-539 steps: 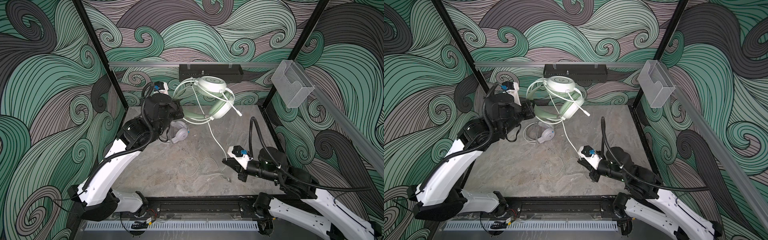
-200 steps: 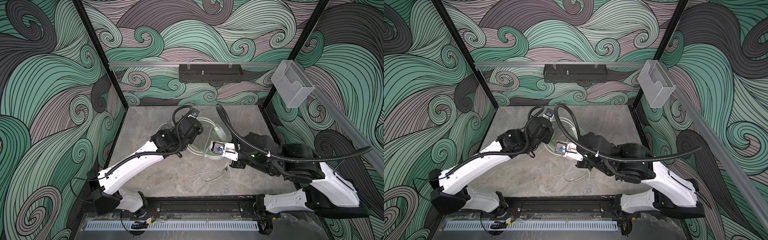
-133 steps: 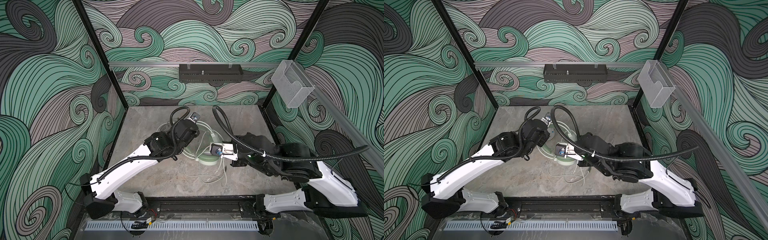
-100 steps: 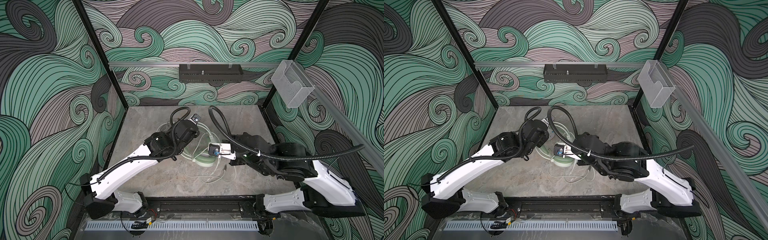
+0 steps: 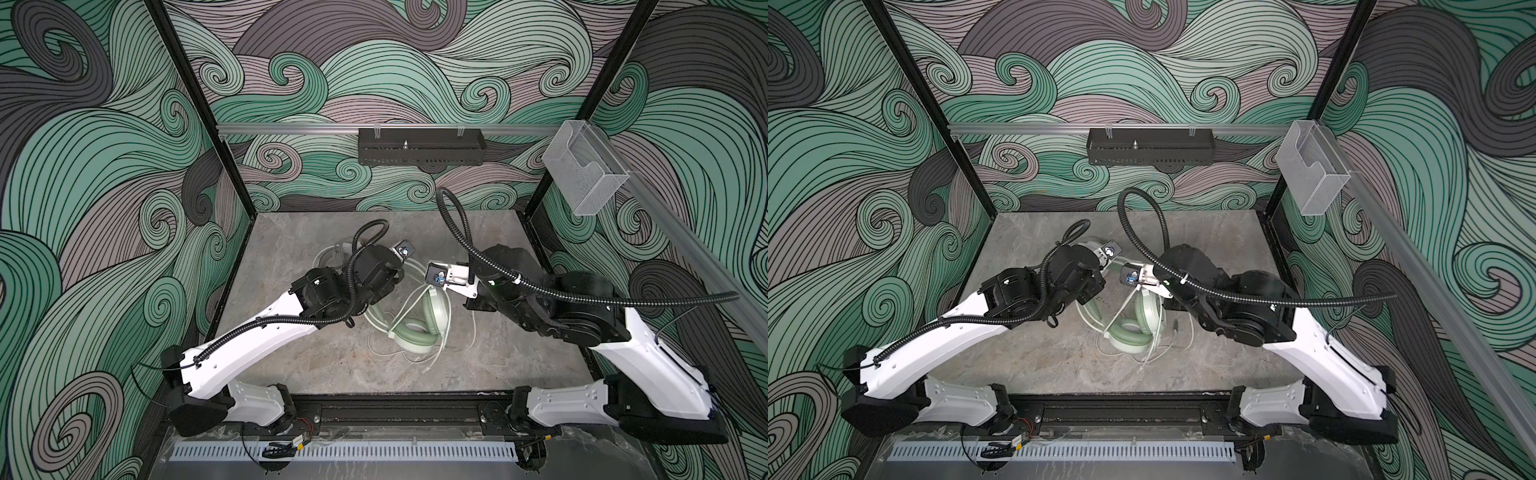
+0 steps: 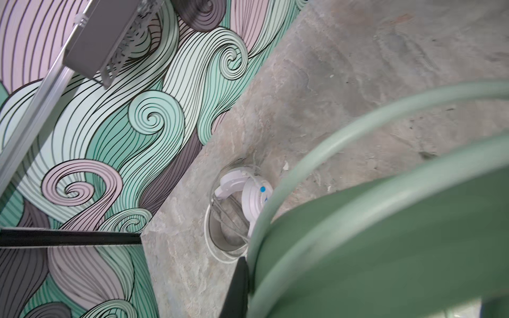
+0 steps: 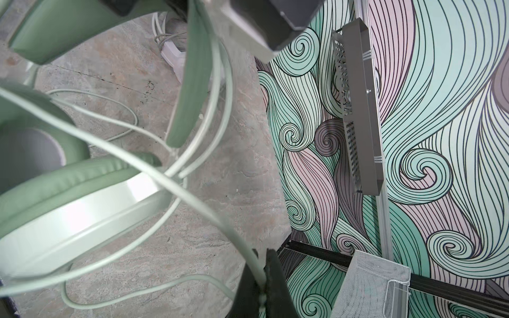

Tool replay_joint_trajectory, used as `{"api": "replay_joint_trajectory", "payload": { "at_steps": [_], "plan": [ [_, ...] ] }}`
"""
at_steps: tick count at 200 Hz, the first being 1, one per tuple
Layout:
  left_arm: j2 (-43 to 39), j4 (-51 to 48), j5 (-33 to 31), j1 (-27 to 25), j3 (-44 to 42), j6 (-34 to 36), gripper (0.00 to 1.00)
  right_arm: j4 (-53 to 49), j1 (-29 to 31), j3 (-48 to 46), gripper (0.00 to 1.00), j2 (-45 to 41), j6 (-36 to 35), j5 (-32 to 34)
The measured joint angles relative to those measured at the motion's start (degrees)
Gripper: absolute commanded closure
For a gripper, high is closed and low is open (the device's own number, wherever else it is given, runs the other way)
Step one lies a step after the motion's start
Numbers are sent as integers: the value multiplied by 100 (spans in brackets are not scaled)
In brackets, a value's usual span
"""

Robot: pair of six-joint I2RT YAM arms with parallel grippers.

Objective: Wrap the headphones

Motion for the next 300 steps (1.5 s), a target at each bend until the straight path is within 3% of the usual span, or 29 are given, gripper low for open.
{"api": "replay_joint_trajectory", "payload": {
  "at_steps": [62, 168, 197, 239, 300],
  "plan": [
    [-66, -94, 629, -116, 262, -350, 100, 345, -730, -87, 100, -48, 284, -365],
    [-184, -514, 1119, -116, 1399, -715, 100, 1261, -1810, -892, 87, -671, 940, -1519],
    [-144, -579, 1327, -116, 1878, -739, 100, 1576, -2153, -1113, 78, -850, 1217, -1790],
    [-57, -573, 1648, -118, 2277, -911, 100, 2229, -2269, -1668, 66, -1161, 1377, -2345],
    [160, -503, 1926, -118, 2905, -1239, 100, 3615, -2385, -2907, 61, -1799, 1797, -3305]
  ]
}}
